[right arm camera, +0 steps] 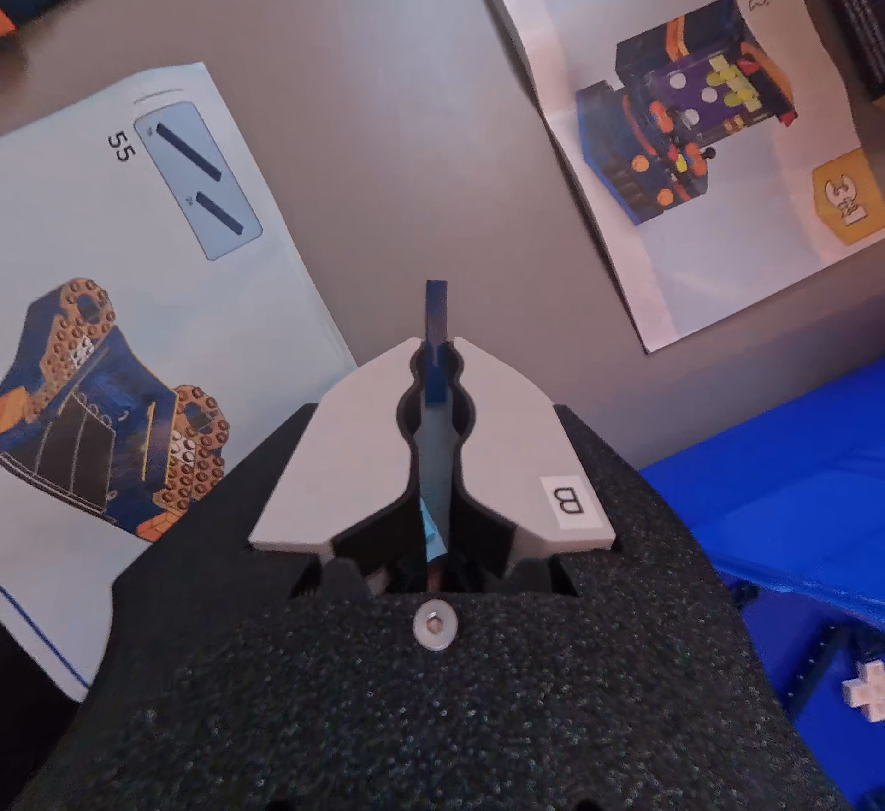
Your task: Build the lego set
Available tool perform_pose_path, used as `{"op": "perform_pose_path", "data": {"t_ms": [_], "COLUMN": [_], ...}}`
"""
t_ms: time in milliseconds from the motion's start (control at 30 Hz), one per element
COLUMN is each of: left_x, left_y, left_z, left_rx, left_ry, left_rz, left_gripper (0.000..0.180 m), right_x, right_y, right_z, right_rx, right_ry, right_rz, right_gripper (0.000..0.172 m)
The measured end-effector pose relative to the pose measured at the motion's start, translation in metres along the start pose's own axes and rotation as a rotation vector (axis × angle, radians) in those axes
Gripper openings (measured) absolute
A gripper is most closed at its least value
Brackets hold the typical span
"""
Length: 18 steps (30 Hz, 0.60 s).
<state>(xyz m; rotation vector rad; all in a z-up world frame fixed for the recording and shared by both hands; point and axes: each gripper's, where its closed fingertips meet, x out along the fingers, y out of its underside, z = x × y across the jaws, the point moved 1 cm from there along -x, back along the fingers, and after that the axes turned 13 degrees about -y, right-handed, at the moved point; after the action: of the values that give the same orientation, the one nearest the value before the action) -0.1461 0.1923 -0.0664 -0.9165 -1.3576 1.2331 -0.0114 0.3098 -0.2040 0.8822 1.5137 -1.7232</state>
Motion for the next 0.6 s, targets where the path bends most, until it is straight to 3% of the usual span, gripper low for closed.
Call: {"op": "perform_pose_path", "data": {"t_ms": [167, 367, 600], "left_x": [0.001, 0.001, 0.001], "left_y": [0.002, 0.002, -0.001], "left_z": [0.001, 0.002, 0.008], "left_rx": [0.009, 0.019, -0.011], "left_ry": [-0.006, -0.017, -0.042], "left_rz": [0.005, -0.003, -0.015], "left_gripper": [0.018, 0.018, 0.017], "right_x": [-0.002, -0.048, -0.066], "right_y": [-0.001, -0.024, -0.042], "right_z": [0.002, 0.010, 0.047], "right_rx": [-0.031, -0.046, -0.060], "right_ry": [-0.027, -0.025, -0.199], "right_rz": [-0.032, -0.220, -0.369], "right_gripper": [0.007, 0.007, 0.007]}}
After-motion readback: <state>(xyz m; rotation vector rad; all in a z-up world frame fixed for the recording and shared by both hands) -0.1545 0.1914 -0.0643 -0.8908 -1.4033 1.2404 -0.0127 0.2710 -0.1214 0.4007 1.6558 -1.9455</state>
